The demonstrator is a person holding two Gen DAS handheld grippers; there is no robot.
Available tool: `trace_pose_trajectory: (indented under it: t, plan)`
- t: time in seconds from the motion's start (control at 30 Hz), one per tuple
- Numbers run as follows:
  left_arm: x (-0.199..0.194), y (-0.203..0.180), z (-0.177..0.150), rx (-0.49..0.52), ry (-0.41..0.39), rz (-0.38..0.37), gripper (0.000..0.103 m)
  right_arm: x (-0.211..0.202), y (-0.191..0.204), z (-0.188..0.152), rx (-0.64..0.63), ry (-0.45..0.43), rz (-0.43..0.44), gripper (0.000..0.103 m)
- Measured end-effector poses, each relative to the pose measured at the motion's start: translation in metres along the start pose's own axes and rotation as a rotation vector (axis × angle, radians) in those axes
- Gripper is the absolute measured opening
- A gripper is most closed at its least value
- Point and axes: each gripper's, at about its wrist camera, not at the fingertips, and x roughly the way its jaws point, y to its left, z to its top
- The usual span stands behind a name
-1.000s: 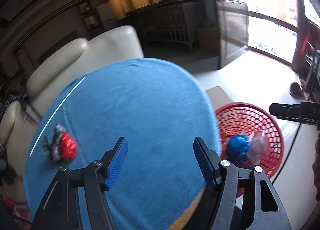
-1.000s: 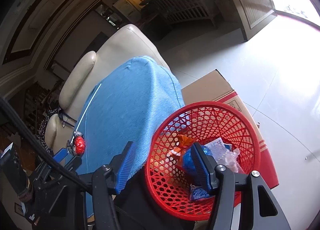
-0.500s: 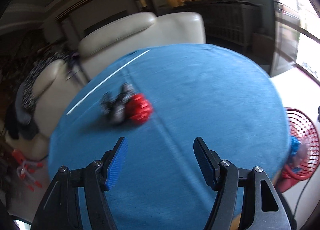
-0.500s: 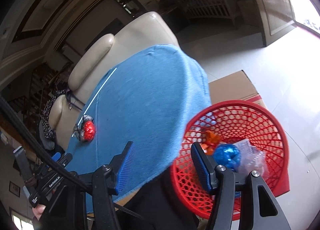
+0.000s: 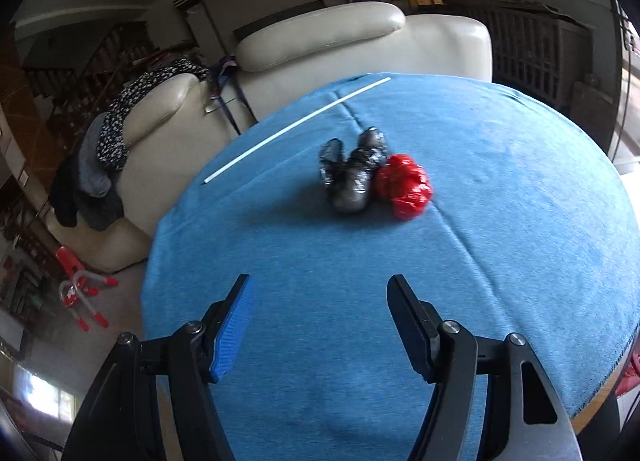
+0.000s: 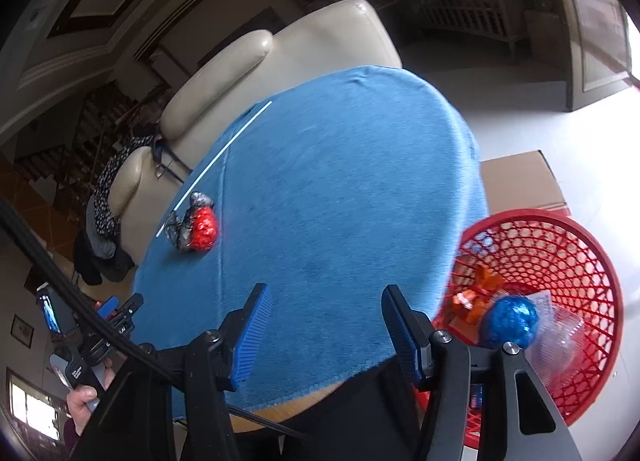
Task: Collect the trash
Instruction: 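Move both open tools back over the table toward the black and red bags, then grasp the black plastic bag with the left tool while the right tool grasps the red bag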
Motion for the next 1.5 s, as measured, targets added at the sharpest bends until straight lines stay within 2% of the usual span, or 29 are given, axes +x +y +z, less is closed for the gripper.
trace_pose_trajectory:
  t: [0.4,0.83,1.3,1.37,1.4,1.47,1.5]
  plan:
    - [0.007,0.016,-0.005,-0.025,0.013,-0.003,0.069,0.024,0.055,0.008,-0.125,0.036,0.038,0.061]
    - [0.034,0.037,-0.015,-0.060,0.055,-0.018,0.069,0.066,0.118,0.020,-0.254,0.087,0.063,0.061]
    - [0.073,0.066,-0.028,-0.108,0.127,-0.025,0.069,0.143,0.187,0.038,-0.362,0.162,0.077,0.061]
    - [0.079,0.071,-0.030,-0.114,0.136,-0.017,0.069,0.156,0.194,0.043,-0.366,0.175,0.074,0.061]
    - [0.082,0.073,-0.030,-0.125,0.147,0.024,0.069,0.164,0.198,0.046,-0.367,0.182,0.073,0.061]
    - [0.088,0.078,-0.030,-0.125,0.153,0.030,0.069,0.179,0.203,0.051,-0.364,0.190,0.069,0.061]
    - [0.090,0.081,-0.029,-0.111,0.145,0.008,0.069,0.187,0.206,0.055,-0.363,0.191,0.064,0.061]
